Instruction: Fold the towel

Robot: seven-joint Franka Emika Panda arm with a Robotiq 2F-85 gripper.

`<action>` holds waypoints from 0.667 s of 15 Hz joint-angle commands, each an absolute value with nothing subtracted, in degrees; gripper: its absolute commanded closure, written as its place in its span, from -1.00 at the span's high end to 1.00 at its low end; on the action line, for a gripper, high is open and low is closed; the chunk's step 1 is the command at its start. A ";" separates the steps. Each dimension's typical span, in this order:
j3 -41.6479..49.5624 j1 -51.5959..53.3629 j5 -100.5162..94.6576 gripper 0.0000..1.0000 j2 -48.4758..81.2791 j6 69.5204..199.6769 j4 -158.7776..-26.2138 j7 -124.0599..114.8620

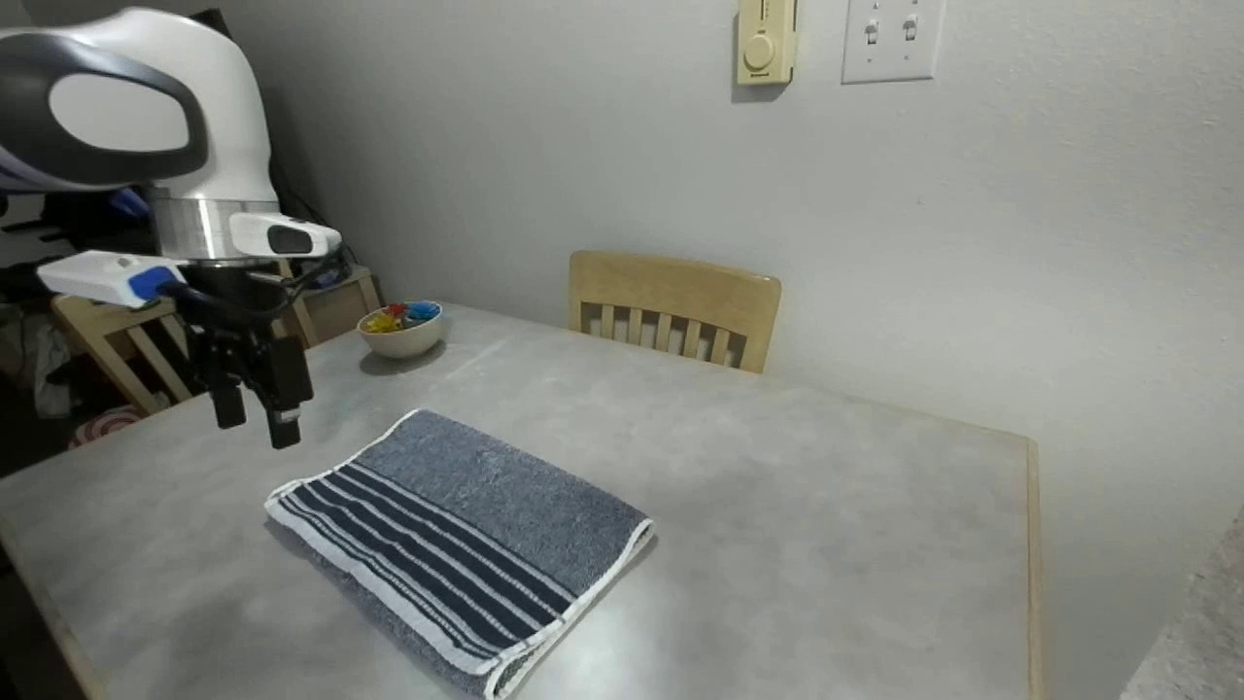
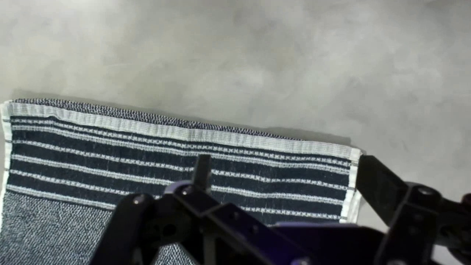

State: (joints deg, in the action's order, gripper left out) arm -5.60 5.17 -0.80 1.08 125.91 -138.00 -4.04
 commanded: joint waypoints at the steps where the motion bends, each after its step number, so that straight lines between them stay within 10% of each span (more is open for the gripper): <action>1: -5.49 5.30 -0.91 1.00 2.77 125.80 -136.99 -4.02; 10: -7.39 8.24 2.90 1.00 13.65 130.06 -129.98 -8.08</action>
